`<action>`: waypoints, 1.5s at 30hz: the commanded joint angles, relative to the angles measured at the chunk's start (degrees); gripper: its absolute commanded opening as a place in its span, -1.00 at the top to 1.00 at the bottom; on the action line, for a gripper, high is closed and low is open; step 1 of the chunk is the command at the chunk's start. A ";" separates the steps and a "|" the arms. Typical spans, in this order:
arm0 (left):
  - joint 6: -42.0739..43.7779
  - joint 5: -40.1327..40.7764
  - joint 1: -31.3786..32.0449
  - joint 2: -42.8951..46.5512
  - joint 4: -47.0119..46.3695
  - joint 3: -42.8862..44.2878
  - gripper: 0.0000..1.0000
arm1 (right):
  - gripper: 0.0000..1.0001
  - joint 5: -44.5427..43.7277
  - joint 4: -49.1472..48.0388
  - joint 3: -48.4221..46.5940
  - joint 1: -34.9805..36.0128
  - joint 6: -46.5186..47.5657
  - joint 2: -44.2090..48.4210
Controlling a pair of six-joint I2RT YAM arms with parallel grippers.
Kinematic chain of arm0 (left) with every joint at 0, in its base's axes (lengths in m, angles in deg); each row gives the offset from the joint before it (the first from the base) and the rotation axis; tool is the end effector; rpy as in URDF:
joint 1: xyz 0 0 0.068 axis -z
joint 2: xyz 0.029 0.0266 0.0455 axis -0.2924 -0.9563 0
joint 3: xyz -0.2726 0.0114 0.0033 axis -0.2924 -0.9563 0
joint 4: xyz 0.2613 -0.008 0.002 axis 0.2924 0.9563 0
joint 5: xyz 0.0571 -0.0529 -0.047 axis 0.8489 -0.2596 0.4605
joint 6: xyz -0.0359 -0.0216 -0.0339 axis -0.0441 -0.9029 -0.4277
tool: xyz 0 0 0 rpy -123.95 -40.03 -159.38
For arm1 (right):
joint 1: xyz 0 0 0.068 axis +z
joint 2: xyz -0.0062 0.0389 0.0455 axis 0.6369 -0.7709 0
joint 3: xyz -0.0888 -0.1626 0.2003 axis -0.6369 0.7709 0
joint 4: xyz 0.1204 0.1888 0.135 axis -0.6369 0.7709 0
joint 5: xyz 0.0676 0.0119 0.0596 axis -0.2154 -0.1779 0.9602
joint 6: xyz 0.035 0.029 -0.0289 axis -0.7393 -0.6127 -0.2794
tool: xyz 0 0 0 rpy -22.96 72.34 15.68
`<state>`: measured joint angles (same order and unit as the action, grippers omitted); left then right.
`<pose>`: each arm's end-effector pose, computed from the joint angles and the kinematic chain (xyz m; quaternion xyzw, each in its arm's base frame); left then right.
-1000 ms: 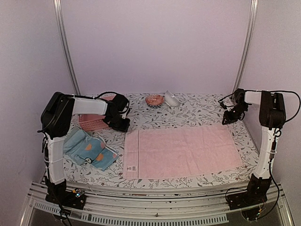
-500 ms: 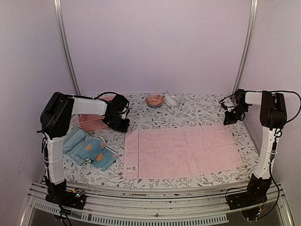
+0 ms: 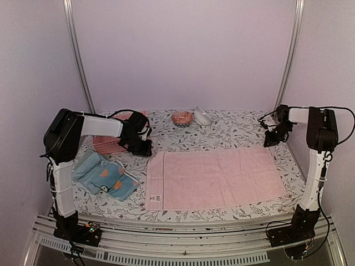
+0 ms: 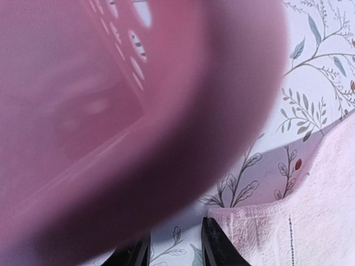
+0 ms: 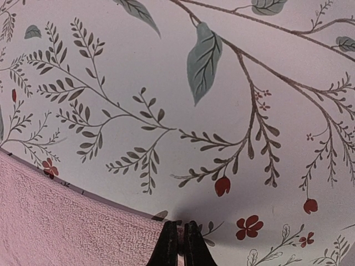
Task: Roll the towels
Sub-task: Pick up the towel from the center of the board.
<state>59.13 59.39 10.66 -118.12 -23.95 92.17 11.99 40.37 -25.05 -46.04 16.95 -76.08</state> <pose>0.3733 -0.1969 0.1373 0.0953 0.9707 -0.0976 0.1977 0.4380 -0.0421 0.1428 -0.1637 0.9726 0.0669 0.1512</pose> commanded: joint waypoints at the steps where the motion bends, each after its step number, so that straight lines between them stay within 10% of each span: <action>1: -3.49 -0.36 -0.41 2.63 -4.07 -1.93 0.32 | 0.94 -3.87 -0.45 1.27 -0.39 0.50 -1.79; 21: -3.46 -7.44 0.18 -0.18 -5.01 -1.35 0.37 | 0.93 -2.38 0.55 1.41 -0.41 0.82 -2.60; 32: -2.85 -1.08 1.20 -1.66 -3.26 -0.77 0.66 | 0.93 -2.24 0.59 1.41 -0.33 0.86 -2.94; 45: -0.97 6.73 4.95 -3.69 -0.54 0.28 0.48 | 0.93 -1.73 0.85 1.40 -0.30 0.69 -2.81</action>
<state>57.23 63.55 14.64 -119.10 -27.27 92.00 12.23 40.41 -25.05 -46.09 17.39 -76.08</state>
